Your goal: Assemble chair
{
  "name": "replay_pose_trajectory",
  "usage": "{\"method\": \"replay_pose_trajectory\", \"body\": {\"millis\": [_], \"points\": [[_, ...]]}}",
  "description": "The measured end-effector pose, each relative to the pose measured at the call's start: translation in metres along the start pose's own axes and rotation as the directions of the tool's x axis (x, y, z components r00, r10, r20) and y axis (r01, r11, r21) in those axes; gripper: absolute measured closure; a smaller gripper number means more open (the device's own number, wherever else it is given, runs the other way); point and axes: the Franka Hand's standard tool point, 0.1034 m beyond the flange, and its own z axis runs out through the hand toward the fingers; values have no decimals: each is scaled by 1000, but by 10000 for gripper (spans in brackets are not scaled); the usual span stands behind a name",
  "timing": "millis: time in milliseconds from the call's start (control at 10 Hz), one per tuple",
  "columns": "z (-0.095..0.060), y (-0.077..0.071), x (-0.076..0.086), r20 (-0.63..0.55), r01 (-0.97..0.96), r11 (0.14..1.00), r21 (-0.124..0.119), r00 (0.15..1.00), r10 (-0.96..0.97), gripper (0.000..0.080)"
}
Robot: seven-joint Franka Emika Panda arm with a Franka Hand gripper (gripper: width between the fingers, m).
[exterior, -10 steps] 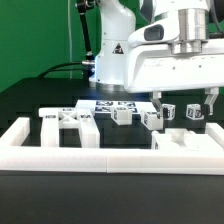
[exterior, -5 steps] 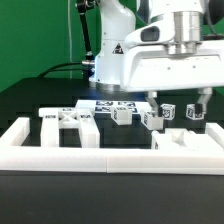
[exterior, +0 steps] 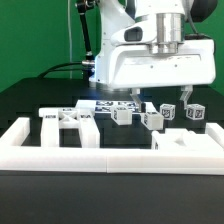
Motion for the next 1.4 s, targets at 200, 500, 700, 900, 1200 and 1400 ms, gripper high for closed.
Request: {"method": "replay_pose_trajectory", "body": {"millis": [200, 500, 700, 900, 1200, 1400], "points": [[2, -5, -9, 133, -21, 999, 30, 991, 17, 151], [1, -16, -29, 311, -99, 994, 39, 947, 82, 151], [3, -18, -41, 449, -104, 993, 52, 891, 70, 151], [2, -17, -46, 545, -84, 996, 32, 837, 53, 151], [5, -17, -50, 691, -90, 995, 50, 723, 30, 151], [11, -7, -58, 759, -97, 994, 45, 650, 29, 151]]}}
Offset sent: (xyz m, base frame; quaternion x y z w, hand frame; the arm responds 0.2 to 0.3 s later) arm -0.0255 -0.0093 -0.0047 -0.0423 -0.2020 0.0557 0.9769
